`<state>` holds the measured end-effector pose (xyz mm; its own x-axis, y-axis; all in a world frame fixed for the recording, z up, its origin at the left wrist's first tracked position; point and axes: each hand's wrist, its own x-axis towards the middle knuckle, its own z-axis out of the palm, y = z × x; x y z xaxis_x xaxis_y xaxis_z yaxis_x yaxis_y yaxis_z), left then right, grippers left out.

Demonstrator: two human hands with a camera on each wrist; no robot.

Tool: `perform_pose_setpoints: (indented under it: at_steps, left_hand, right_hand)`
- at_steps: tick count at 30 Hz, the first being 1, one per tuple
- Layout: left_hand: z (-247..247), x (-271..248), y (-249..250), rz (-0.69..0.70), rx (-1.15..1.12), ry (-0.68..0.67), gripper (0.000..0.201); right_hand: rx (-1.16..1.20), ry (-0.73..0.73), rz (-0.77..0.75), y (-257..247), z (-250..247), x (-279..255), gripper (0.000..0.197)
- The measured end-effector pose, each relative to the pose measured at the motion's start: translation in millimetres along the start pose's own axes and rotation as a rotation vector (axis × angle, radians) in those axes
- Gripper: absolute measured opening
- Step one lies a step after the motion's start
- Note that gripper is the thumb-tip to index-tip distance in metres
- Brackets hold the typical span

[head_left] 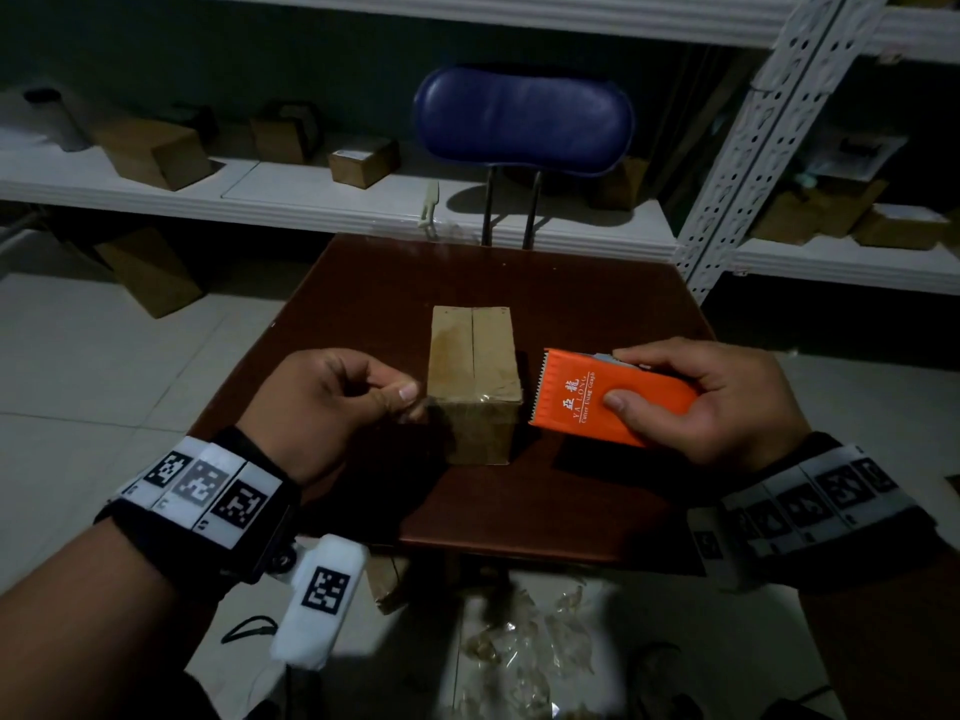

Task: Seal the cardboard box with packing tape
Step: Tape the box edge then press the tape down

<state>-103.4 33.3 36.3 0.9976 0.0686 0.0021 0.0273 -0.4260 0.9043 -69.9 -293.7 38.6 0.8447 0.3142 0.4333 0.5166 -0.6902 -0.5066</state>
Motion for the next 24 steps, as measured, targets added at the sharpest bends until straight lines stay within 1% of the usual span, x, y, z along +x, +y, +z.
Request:
perform_pose_setpoints:
  at_steps: [3, 6, 11, 17, 24]
  left_hand:
    - [-1, 2, 0, -0.028, 0.004, -0.028, 0.004]
    - [-2, 4, -2, -0.031, 0.058, -0.037, 0.008]
    - [0, 6, -5, -0.032, 0.128, -0.011, 0.009]
    - [3, 12, -9, -0.016, 0.212, 0.008, 0.009]
    - [5, 14, -10, -0.019, 0.234, 0.028, 0.011]
  right_hand:
    - [-0.021, -0.002, 0.009, 2, 4, -1, 0.048]
    - [-0.060, -0.005, 0.002, 4, 8, -1, 0.048]
    - [-0.086, -0.023, -0.008, 4, 13, 1, 0.053]
    - [-0.098, -0.027, 0.007, 8, 17, 4, 0.052]
    - [-0.116, -0.034, 0.004, 10, 23, 5, 0.051]
